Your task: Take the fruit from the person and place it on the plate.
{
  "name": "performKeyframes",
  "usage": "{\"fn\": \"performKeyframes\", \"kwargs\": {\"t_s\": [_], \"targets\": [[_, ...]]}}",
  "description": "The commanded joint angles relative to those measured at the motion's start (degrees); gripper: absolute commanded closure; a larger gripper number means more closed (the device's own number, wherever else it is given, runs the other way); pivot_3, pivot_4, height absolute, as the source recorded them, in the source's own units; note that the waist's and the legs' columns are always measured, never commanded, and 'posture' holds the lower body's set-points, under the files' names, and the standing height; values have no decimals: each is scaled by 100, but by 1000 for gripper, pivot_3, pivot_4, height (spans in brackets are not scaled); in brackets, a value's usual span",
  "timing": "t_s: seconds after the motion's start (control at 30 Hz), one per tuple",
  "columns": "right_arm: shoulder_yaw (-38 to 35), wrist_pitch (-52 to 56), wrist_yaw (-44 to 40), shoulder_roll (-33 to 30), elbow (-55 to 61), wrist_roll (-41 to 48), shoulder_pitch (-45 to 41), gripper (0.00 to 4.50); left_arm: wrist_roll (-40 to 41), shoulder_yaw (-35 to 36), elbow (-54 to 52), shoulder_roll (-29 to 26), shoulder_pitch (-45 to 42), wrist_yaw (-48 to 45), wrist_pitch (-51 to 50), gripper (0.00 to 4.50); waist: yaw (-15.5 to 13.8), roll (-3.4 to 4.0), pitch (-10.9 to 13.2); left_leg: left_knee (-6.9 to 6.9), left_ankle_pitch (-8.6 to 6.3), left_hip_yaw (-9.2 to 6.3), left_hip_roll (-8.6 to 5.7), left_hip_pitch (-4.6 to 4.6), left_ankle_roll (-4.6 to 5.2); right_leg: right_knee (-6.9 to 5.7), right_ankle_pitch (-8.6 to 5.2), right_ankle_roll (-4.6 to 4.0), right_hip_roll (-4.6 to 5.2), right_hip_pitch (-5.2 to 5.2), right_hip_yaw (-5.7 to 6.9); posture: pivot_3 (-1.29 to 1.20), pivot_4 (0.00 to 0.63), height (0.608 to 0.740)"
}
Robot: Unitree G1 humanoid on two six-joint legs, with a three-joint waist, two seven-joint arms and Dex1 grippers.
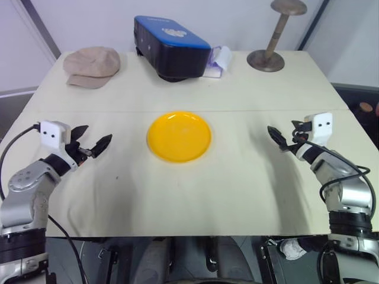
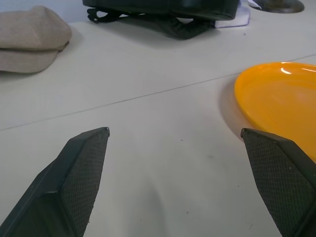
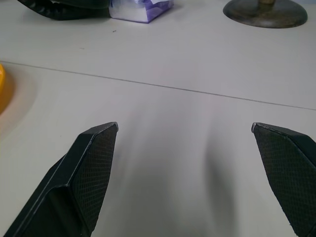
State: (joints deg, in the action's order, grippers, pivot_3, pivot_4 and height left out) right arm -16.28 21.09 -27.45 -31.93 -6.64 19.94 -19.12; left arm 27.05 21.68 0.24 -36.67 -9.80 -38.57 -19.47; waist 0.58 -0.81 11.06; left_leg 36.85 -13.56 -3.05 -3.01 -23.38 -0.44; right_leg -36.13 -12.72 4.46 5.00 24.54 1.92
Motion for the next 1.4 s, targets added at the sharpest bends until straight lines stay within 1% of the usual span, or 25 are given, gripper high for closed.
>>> {"fn": "performKeyframes", "kwargs": {"t_s": [0.03,0.13,0.93,1.4], "targets": [[-93,-107,13,-17,130,13,-100,71,138,149,-197,-76,-56,-42,-18,0,0,0,0,0,0,0,0,0,0,0,0,0,0,0,0,0,150,740],[-70,-114,13,4,135,15,-92,71,265,156,-280,-30,-58,-44,-104,0,0,0,0,0,0,0,0,0,0,0,0,0,0,0,0,0,150,740],[-154,-355,-19,-113,-202,-72,-111,71,147,217,-244,-202,91,-72,14,0,1,0,0,2,0,0,0,0,0,-1,0,0,0,-1,0,0,150,740],[-149,-381,22,-110,-211,-91,-99,71,96,155,-220,-188,40,-62,33,0,1,0,0,2,0,0,0,0,0,-1,0,0,0,-1,0,0,150,740]]}}
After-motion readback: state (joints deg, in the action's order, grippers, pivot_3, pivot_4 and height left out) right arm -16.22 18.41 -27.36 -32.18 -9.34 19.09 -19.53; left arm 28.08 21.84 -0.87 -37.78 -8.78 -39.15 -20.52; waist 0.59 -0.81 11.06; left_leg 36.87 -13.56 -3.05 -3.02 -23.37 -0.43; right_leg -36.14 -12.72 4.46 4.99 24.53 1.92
